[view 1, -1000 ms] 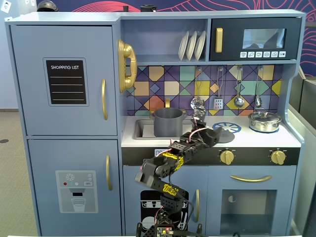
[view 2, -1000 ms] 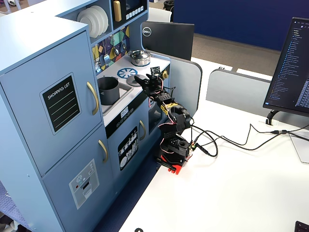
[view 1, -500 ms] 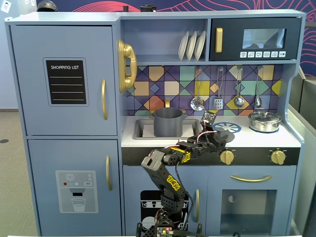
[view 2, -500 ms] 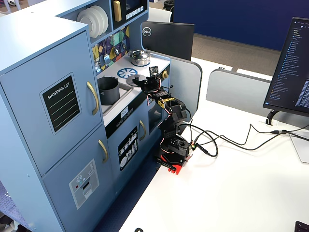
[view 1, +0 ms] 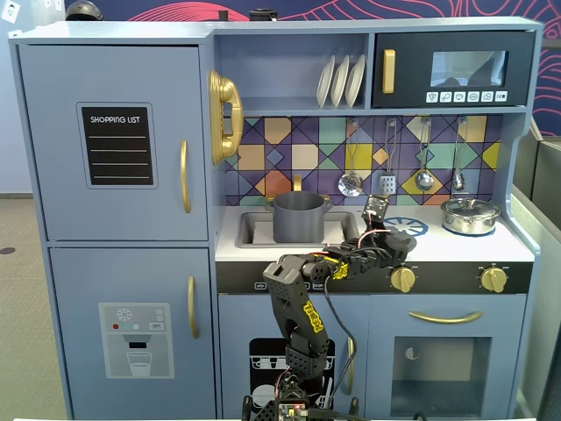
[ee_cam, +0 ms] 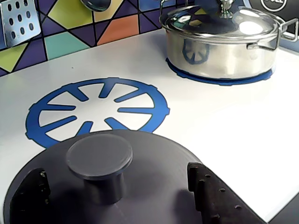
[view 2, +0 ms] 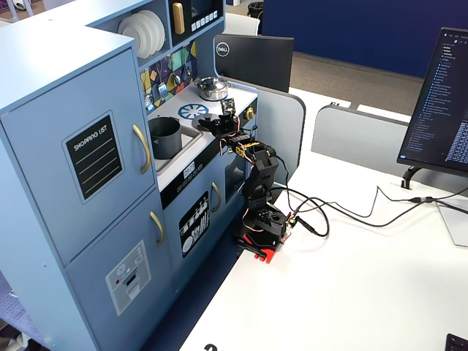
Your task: Pick up the lid from the counter and put it on the gray recipient
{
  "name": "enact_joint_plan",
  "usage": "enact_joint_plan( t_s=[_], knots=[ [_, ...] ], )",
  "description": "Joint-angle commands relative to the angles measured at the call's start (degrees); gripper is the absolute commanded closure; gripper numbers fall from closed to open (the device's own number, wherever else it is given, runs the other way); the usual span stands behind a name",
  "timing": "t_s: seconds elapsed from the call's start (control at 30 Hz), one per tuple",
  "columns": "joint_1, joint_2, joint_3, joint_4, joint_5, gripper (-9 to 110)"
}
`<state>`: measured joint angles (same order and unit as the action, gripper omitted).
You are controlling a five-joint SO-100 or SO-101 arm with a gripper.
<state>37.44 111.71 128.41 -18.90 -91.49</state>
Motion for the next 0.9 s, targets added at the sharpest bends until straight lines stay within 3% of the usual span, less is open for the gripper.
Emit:
enact_joint_plan(
  t_s=[0.0, 0.3, 0.43, 0.87],
  knots=[
    [-1.05, -1.14, -5.63, -2.11, -0.79, 71],
    [-2.11, -4.92, -8.09, -2.11, -1.93, 78],
    [-3.25, -5.45, -7.91, -1.14, -2.9, 102],
    [-4.39, -2.37, -12.13, 1.76, -2.11, 102]
  ],
)
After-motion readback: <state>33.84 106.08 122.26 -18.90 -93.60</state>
